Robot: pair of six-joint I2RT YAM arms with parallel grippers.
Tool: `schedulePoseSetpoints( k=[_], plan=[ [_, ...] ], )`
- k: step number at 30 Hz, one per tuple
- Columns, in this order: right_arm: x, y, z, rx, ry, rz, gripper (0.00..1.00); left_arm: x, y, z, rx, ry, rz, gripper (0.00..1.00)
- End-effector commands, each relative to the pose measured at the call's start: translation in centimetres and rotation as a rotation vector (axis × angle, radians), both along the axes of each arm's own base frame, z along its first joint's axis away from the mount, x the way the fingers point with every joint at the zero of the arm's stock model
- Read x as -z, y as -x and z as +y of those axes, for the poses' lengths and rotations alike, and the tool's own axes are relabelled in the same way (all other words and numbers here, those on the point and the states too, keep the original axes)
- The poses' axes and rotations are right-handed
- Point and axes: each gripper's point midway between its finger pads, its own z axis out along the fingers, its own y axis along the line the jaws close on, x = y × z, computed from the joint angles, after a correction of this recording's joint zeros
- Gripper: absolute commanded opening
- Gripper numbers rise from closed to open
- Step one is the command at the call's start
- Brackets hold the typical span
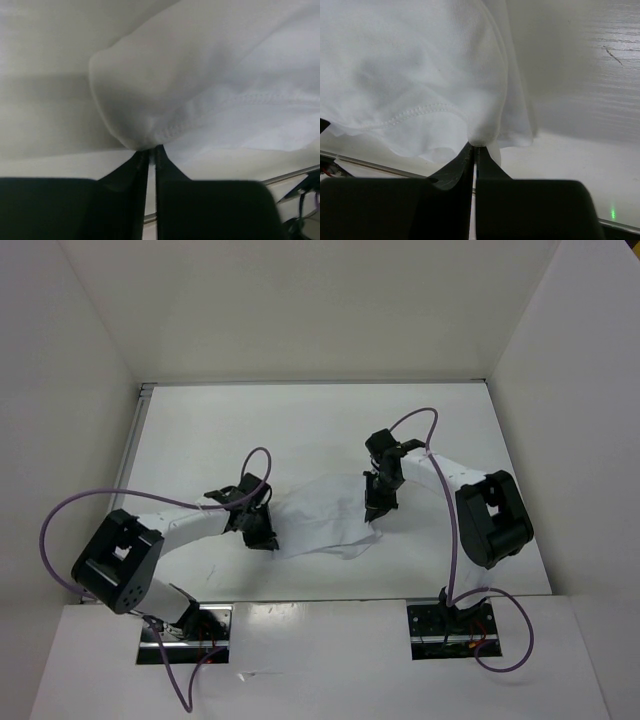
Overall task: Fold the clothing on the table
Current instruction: Flatten the skirt out
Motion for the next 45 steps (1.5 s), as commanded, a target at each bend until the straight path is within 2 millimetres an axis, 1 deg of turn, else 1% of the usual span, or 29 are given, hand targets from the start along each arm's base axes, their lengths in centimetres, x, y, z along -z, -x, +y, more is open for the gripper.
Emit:
schedulePoseSetpoints(
  k=[1, 4, 7, 8, 9, 10, 12, 13, 14, 15, 16, 17, 18, 19, 22, 23, 24, 26, 27, 28, 29, 30, 31, 32, 34, 35, 37, 40, 45],
  plan=[
    [-1.5, 0.0, 0.3, 0.0, -0.03, -0.038, 0.0, 0.7, -1.6, -0.9, 0.003, 0.02, -0.056, 0.05],
    [-2.6, -0.3, 0.3, 0.002, -0.035, -0.071, 0.0, -0.3, -2.9, -1.5, 0.04, 0.019, -0.085, 0.0],
    [-6.0, -1.5, 0.6, 0.005, -0.055, -0.138, 0.0, -6.3, -5.8, -2.7, 0.07, 0.041, -0.203, 0.0],
    [-8.7, -2.5, 1.1, 0.005, -0.083, -0.197, 0.0, -8.5, -6.7, -3.0, 0.064, 0.057, -0.25, 0.0],
    [-9.7, -3.2, 1.1, -0.003, -0.079, -0.23, 0.0, -13.1, -8.5, -3.3, 0.057, 0.103, -0.356, 0.0],
    [-12.4, -4.9, 1.2, 0.001, -0.097, -0.302, 0.0, -15.3, -9.5, -3.3, 0.065, 0.125, -0.413, 0.0],
    [-14.4, -7.1, 0.4, 0.011, -0.084, -0.367, 0.0, -18.9, -11.8, -2.6, 0.053, 0.172, -0.493, 0.0],
    [-17.2, -9.1, 0.0, 0.028, -0.084, -0.445, 0.0, -22.2, -13.8, -2.4, 0.067, 0.175, -0.585, 0.0],
    [-17.5, -11.0, -1.1, 0.062, -0.064, -0.458, 0.0, -22.7, -15.4, -2.3, 0.072, 0.17, -0.599, 0.0],
    [-21.0, -13.1, -1.5, 0.077, -0.071, -0.553, 0.0, -24.0, -17.0, -1.5, 0.064, 0.171, -0.634, 0.0],
    [-22.7, -14.4, -1.9, 0.098, -0.07, -0.595, 0.0, -25.5, -18.3, -1.2, 0.07, 0.172, -0.674, 0.0],
    [-23.2, -16.1, -2.5, 0.109, -0.039, -0.62, 0.0, -29.0, -20.3, -1.3, 0.083, 0.183, -0.751, 0.0],
    [-24.7, -16.6, -3.2, 0.119, -0.019, -0.641, 0.0, -30.9, -21.3, -0.5, 0.08, 0.188, -0.792, 0.0],
    [-30.0, -17.7, -3.4, 0.132, -0.033, -0.775, 0.0, -32.5, -21.8, -0.3, 0.085, 0.195, -0.826, 0.0],
    [-33.7, -18.1, -3.9, 0.151, -0.034, -0.871, 0.0, -36.9, -21.6, 0.4, 0.083, 0.202, -0.927, 0.0],
    [-34.1, -17.5, -3.9, 0.147, -0.047, -0.881, 0.0, -36.7, -21.5, 0.8, 0.074, 0.199, -0.932, 0.0],
    [-31.6, -17.2, -3.7, 0.131, -0.038, -0.816, 0.0, -33.6, -21.0, 1.0, 0.075, 0.185, -0.871, 0.0],
    [-30.1, -15.1, -2.9, 0.091, -0.075, -0.775, 0.0, -31.4, -19.4, 1.1, 0.055, 0.207, -0.828, 0.0],
    [-24.9, -14.3, -2.3, 0.081, -0.074, -0.67, 0.0, -29.3, -18.7, 1.0, 0.053, 0.217, -0.78, 0.0],
    [-22.7, -13.2, -2.0, 0.075, -0.093, -0.619, 0.0, -24.6, -17.1, 1.4, 0.04, 0.205, -0.687, 0.0],
    [-20.3, -11.8, -1.7, 0.074, -0.117, -0.556, 0.0, -22.4, -16.2, 1.5, 0.01, 0.215, -0.632, 0.0],
    [-15.5, -8.2, -0.8, 0.044, -0.152, -0.423, 0.0, -20.5, -15.0, 0.9, 0.02, 0.243, -0.593, 0.0],
    [-13.3, -6.3, -0.3, 0.06, -0.167, -0.35, 0.0, -16.2, -12.3, 0.5, 0.031, 0.247, -0.489, 0.0],
    [-8.7, -2.4, -0.4, 0.058, -0.151, -0.203, 0.0, -14.2, -10.9, 0.0, 0.022, 0.265, -0.42, 0.0],
    [-6.7, 2.4, 1.3, 0.019, -0.183, -0.098, 0.0, -11.6, -7.5, -1.3, 0.061, 0.289, -0.325, 0.0],
    [-4.4, 5.4, 1.1, 0.006, -0.162, -0.006, 0.0, -9.2, -5.3, -1.3, 0.07, 0.278, -0.241, 0.0],
    [-2.8, 9.9, 1.5, -0.025, -0.143, 0.104, 0.0, -7.5, -2.1, -1.7, 0.102, 0.266, -0.139, 0.0],
    [-2.5, 13.4, 1.9, -0.05, -0.154, 0.184, 0.0, -6.1, 1.4, -1.4, 0.123, 0.25, -0.031, 0.0],
    [-3.0, 14.7, 1.2, -0.04, -0.133, 0.204, 0.0, -6.0, 3.5, -1.3, 0.121, 0.265, 0.022, 0.0]
  ],
)
